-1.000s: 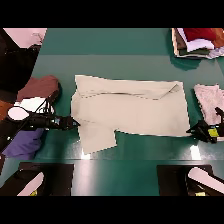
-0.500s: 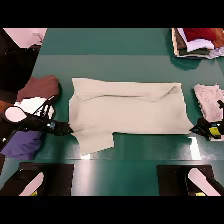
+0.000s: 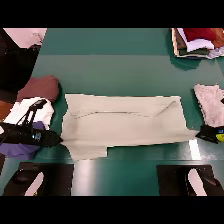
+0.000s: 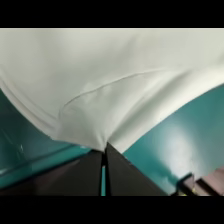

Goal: Fold the shirts.

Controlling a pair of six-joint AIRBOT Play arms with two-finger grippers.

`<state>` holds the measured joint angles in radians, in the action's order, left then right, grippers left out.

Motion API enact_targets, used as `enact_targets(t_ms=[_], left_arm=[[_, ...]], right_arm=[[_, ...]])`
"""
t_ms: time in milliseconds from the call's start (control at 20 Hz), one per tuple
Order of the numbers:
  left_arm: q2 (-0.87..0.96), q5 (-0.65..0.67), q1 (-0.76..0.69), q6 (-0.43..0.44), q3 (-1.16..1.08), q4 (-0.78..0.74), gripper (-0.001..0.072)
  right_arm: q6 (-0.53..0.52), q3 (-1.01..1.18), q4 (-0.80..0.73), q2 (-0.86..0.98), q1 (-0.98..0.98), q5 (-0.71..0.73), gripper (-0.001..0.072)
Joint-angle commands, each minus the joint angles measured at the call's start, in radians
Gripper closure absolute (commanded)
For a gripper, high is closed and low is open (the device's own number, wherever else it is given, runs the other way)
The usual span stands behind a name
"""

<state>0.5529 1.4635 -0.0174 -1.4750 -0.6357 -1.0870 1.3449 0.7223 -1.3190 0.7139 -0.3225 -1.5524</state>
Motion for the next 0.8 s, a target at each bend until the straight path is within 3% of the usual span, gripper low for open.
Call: enact_targets(t_ms=[0,200,450,750], left_arm=[[0.072,-0.136,0.001,-0.006,-0.099,0.013,0.0680],[0.326,-0.308,0.001,0.043,-0.263,0.010,0.0680],[0.632,-0.415,0.004,0.042,-0.477,-0.007,0.0679],[0.801,-0.562,0.004,0.042,-0.552,-0.009,0.0679]], right_arm=[[0.064,0.125,-0.013,0.082,0.167,0.074,0.0698],[0.070,0.332,-0.013,0.335,0.262,0.114,0.0698],[0.070,0.562,-0.010,0.595,0.264,0.118,0.0698],[0.099,0.766,-0.006,0.842,0.264,0.117,0.0697]])
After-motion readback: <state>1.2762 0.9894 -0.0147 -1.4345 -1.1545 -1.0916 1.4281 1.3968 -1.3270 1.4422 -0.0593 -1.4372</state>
